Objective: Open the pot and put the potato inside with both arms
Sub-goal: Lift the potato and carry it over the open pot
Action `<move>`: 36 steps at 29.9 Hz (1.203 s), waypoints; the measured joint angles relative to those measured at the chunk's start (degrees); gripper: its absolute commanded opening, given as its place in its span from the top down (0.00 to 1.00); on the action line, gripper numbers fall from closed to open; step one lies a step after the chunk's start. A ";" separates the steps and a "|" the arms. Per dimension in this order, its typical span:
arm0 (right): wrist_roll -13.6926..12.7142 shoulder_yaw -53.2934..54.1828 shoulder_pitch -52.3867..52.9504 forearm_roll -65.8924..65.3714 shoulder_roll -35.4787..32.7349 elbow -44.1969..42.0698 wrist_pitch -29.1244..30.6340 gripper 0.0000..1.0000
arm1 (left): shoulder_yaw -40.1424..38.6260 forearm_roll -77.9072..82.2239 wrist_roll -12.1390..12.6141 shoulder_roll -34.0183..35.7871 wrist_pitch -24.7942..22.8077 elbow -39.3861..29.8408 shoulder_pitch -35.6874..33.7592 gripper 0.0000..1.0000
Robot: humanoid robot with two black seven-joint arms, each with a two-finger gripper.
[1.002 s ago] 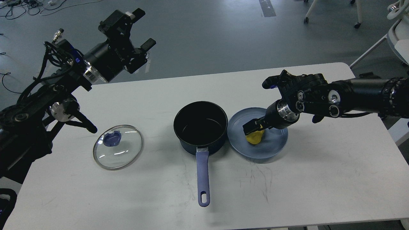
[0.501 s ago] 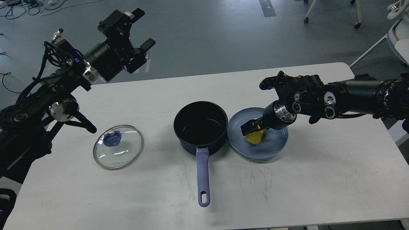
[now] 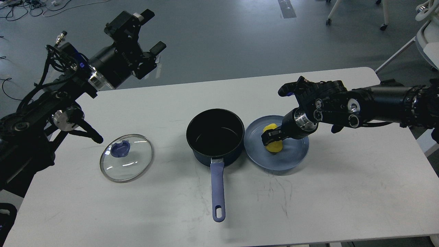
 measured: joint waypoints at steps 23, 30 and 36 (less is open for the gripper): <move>0.83 0.58 16.91 0.47 -3.13 6.61 0.01 0.58 | 0.00 0.02 0.00 -0.13 -0.02 -0.01 -0.12 0.02; 2.99 0.89 18.73 -0.24 3.02 7.98 0.01 0.58 | 0.00 0.00 0.00 0.48 0.00 -0.27 -0.29 0.02; 7.98 0.90 18.79 -1.82 7.93 8.02 0.01 0.58 | 0.00 0.00 0.00 1.26 0.00 -0.29 -0.29 0.02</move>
